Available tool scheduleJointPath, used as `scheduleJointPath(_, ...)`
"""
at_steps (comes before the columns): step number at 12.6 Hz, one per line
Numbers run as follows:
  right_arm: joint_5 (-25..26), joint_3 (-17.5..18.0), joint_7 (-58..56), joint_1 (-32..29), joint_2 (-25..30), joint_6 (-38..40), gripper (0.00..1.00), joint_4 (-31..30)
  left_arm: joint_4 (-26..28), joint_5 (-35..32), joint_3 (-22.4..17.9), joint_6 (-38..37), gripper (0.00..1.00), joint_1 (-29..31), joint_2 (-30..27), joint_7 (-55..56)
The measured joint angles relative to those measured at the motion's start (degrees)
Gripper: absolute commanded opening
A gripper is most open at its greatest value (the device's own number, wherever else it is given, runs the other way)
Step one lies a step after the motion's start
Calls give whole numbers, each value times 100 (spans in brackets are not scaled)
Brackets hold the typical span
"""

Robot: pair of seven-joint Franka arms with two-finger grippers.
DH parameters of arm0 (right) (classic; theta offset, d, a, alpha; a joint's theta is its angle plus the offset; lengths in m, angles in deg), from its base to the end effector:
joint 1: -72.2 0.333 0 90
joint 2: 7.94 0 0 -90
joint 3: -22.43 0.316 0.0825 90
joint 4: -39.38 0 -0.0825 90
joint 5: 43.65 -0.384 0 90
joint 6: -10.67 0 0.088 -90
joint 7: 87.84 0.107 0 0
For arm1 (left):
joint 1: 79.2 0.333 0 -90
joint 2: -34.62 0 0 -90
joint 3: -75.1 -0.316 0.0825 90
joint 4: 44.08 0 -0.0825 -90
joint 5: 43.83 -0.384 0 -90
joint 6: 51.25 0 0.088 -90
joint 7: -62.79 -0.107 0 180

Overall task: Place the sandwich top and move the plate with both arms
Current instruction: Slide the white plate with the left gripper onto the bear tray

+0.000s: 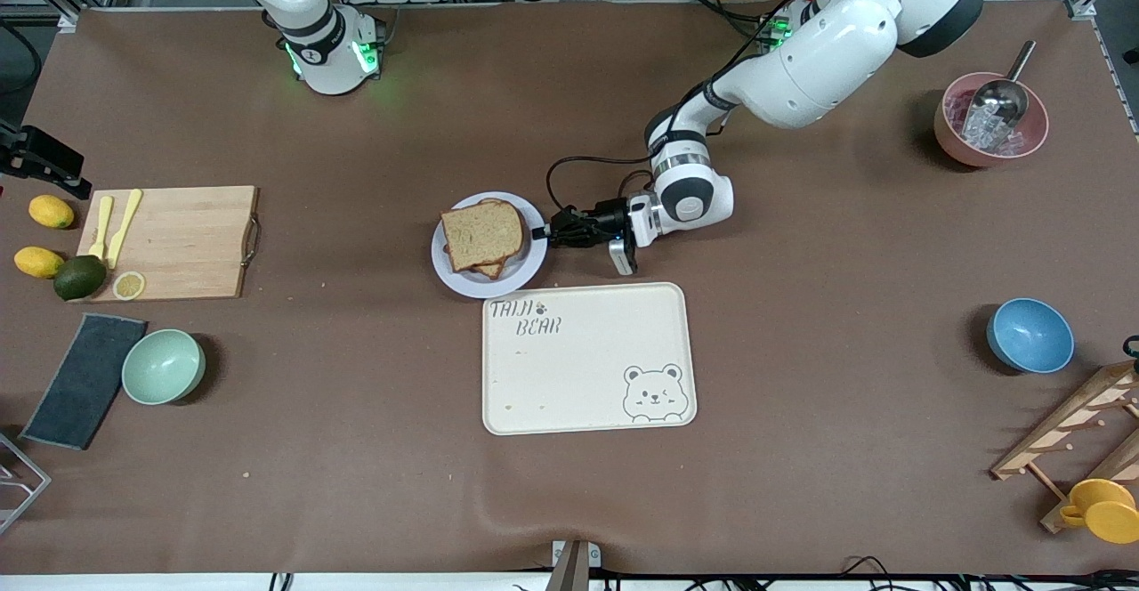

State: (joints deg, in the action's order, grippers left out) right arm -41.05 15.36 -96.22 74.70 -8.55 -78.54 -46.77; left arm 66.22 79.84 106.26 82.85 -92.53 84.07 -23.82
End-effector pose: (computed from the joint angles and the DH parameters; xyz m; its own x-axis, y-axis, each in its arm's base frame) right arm 0.5549 -0.0489 0.6492 0.9972 0.0658 0.0356 0.0639 -0.9966 0.0523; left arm 0.4109 -0.4296 0.0891 0.9928 0.1113 0.0439 -0.0212 -0.1972 0.9801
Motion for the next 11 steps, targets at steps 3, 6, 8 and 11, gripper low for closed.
scheduleJointPath(3,0,-1,0,0,0,0,100,0,-27,7,455,40,0,507,-7,0)
scheduleJointPath(6,0,0,0,0,0,0,100,0,-42,7,732,75,0,943,-15,0)
scheduleJointPath(8,0,-1,0,0,0,0,100,0,-69,8,775,75,0,1177,-42,57)
scheduleJointPath(11,0,-2,0,0,0,0,100,0,-255,9,782,435,0,1417,-140,206)
